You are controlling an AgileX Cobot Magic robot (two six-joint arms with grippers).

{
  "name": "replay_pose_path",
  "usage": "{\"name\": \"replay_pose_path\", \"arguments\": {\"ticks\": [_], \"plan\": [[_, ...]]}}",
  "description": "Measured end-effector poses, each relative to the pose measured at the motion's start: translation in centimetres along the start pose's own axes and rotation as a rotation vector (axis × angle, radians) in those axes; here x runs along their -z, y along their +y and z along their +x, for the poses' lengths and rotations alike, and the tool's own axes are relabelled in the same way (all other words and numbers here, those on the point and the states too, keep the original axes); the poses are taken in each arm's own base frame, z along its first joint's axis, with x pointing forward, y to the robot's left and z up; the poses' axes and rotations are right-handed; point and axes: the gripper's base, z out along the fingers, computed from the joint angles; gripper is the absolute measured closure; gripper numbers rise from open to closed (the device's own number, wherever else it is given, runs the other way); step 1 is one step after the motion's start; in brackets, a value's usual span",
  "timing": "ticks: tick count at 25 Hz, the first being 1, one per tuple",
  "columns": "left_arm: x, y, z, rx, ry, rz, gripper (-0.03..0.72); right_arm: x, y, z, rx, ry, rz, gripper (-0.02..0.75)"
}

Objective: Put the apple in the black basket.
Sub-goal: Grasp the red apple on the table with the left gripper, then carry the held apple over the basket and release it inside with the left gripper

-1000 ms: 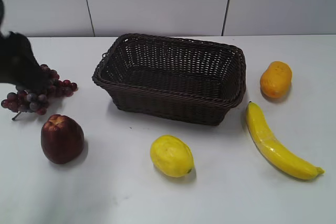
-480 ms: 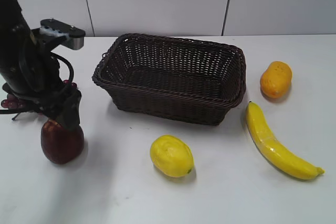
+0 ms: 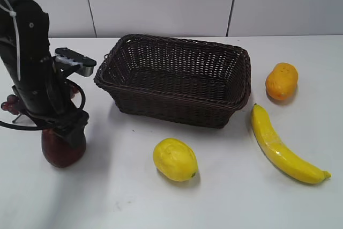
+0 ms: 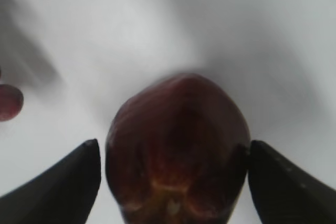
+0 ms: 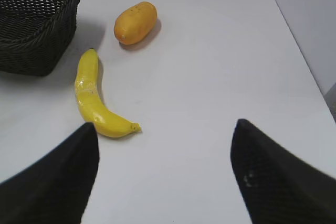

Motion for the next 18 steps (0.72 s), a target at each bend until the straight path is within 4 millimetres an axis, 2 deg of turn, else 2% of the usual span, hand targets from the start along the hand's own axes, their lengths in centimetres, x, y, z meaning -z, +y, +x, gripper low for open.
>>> {"name": "replay_pose_path", "arguments": {"ticks": [3,12,14,18], "plan": [[0.0,-0.1,0.0,0.006,-0.001,0.007,0.106,0.0,0.0,0.0,0.0,0.0,0.0,0.15],[0.5,-0.3,0.6,0.012,0.055,0.028,0.108,0.0,0.0,0.0,0.0,0.0,0.0,0.15],[1.4,-0.4,0.9,0.013,0.041,0.031,0.108,0.0,0.0,0.0,0.0,0.0,0.0,0.15],[5.7,-0.8,0.7,0.008,-0.051,0.033,0.108,0.0,0.0,0.0,0.0,0.0,0.0,0.15]]}}
